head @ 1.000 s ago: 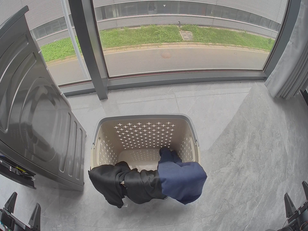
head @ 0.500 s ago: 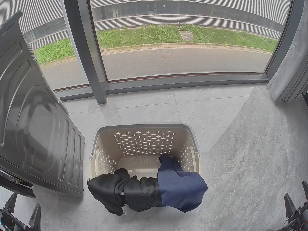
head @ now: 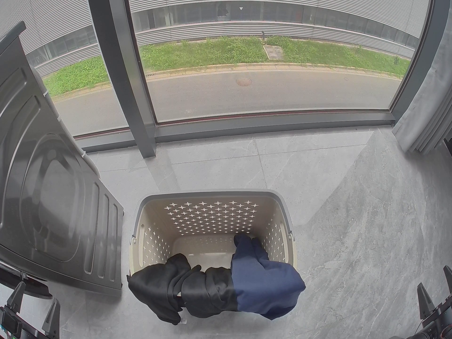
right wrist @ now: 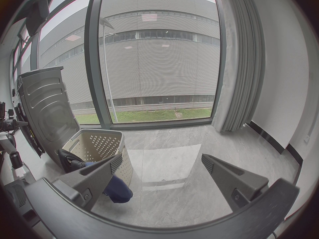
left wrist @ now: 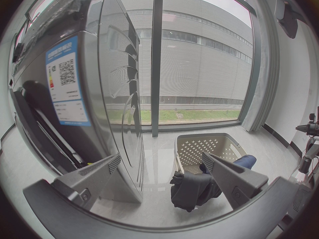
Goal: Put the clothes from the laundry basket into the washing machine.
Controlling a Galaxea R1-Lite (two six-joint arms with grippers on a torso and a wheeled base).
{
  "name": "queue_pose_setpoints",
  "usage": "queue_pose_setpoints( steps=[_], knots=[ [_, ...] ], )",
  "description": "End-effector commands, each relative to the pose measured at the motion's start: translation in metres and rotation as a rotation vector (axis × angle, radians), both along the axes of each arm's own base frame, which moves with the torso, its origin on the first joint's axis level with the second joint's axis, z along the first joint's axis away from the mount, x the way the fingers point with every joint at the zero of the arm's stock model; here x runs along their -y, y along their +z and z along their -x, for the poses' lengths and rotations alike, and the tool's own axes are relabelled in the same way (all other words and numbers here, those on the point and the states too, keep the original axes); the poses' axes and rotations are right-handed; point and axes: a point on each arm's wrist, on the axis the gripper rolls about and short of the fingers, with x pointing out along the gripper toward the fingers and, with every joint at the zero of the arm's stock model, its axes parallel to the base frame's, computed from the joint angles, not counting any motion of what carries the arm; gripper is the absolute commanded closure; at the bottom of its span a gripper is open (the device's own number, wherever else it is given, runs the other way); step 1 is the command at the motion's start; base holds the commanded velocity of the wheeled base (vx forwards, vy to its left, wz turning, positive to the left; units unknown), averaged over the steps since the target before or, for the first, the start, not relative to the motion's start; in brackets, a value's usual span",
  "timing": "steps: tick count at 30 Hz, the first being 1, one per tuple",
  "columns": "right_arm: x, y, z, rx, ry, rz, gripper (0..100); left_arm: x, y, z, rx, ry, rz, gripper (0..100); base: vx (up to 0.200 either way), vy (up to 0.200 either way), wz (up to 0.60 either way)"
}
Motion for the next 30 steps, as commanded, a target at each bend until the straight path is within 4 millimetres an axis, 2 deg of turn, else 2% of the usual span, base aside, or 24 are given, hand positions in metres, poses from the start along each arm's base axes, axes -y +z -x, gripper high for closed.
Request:
queue_pose_setpoints(
  steps=[1,7,12,19,25,30],
  knots=[
    [0.0000,-0.0052,-0.0001,-0.002,0.001,0.001,0,0.0000,-0.0042,-0.0004,-0.006,0.001,0.000,0,0.000,0.000,0.00],
    [0.0000,-0.0052,-0.0001,-0.002,0.001,0.001,0,0.0000,-0.0042,-0.0004,-0.006,0.001,0.000,0,0.000,0.000,0.00],
    [0.0000,-0.0052,-0.0001,-0.002,0.001,0.001,0,0.0000,-0.0042,-0.0004,-0.006,0.001,0.000,0,0.200,0.000,0.00],
    [0.0000,-0.0052,-0.0001,-0.002,0.001,0.001,0,0.0000,-0.0042,-0.0004,-0.006,0.001,0.000,0,0.000,0.000,0.00],
    [0.0000,-0.0052,-0.0001,-0.002,0.001,0.001,0,0.0000,-0.0042,-0.0004,-0.006,0.001,-0.001,0,0.200,0.000,0.00],
    [0.0000,-0.0052,-0.0001,-0.002,0.001,0.001,0,0.0000,-0.0042,-0.0004,-0.006,0.001,0.000,0,0.000,0.000,0.00]
  ],
)
